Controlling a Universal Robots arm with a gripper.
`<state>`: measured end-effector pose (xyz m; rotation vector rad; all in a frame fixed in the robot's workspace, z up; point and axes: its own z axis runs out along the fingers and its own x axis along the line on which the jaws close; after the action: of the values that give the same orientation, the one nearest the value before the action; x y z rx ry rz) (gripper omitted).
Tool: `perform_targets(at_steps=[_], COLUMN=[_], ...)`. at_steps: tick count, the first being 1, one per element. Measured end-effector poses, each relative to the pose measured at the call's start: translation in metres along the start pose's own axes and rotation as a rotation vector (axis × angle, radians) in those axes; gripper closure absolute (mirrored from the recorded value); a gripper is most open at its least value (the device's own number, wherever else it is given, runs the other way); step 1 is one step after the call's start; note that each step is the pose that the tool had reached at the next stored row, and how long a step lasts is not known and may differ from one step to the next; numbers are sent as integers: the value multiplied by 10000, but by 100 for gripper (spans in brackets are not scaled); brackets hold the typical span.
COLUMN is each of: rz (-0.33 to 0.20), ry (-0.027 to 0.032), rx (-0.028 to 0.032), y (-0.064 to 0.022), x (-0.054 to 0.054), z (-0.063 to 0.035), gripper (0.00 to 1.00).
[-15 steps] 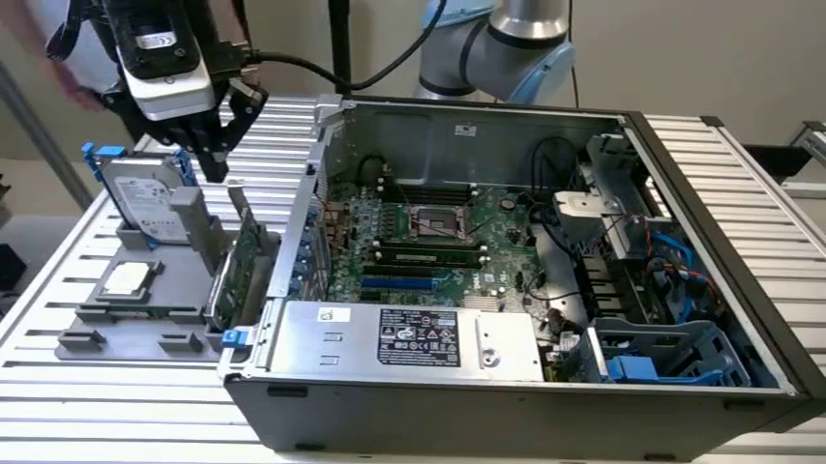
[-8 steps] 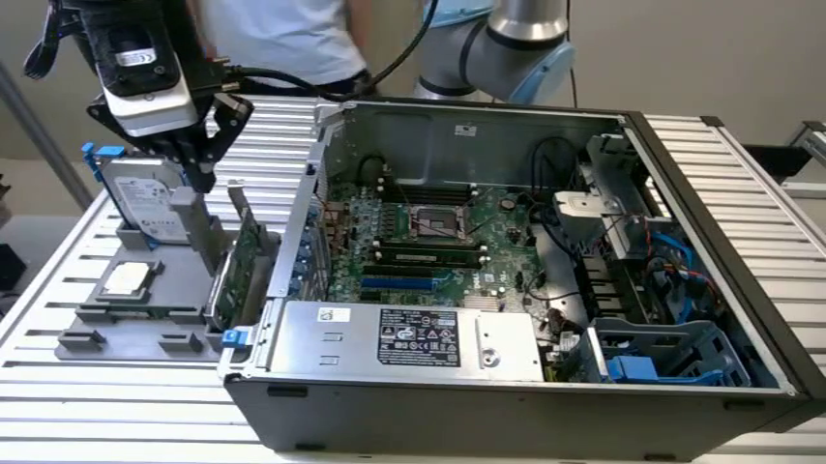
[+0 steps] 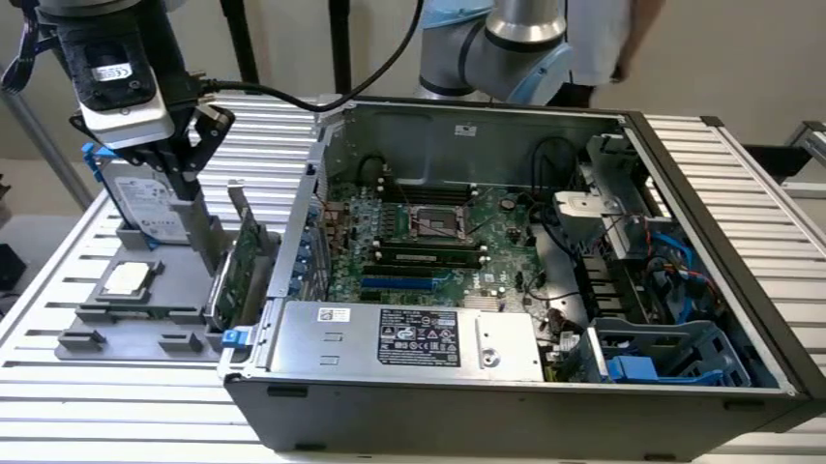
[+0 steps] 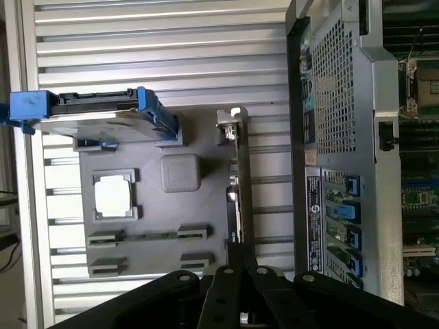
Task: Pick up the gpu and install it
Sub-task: 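Pick up the gpu and move the gpu toward the slot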
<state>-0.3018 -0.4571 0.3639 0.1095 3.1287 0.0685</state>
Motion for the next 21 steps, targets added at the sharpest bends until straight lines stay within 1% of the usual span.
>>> perform_targets(at_steps=[12, 13, 19, 21], rz=[0, 0, 0, -1], ry=[0, -1, -1, -2], rx=[0, 0, 2, 10], y=[0, 0, 0, -1], x=[0, 0, 1, 0], z=[0, 0, 2, 19], gripper=[100, 0, 0, 0])
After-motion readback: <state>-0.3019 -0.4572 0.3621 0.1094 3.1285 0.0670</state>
